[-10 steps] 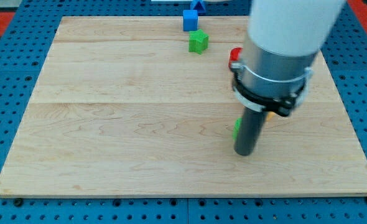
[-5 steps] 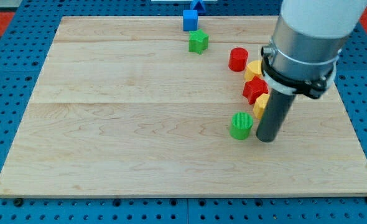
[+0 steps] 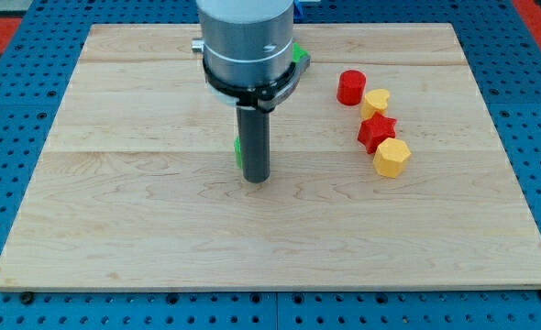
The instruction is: Place the green circle diagonal to the green star
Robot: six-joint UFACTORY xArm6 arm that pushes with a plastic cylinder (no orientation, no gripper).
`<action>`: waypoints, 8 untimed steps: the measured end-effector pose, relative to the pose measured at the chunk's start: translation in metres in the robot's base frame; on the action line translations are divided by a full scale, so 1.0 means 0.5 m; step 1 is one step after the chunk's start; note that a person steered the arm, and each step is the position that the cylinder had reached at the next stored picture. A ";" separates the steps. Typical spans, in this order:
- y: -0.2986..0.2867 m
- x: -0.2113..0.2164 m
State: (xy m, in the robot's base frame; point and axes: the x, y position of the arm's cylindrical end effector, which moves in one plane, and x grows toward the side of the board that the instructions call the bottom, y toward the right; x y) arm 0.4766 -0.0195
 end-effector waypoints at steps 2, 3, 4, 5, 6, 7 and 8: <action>-0.010 -0.107; -0.017 -0.172; -0.095 -0.129; -0.198 -0.118; -0.174 -0.175; -0.172 -0.219; -0.090 -0.224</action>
State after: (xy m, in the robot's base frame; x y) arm 0.3646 -0.0648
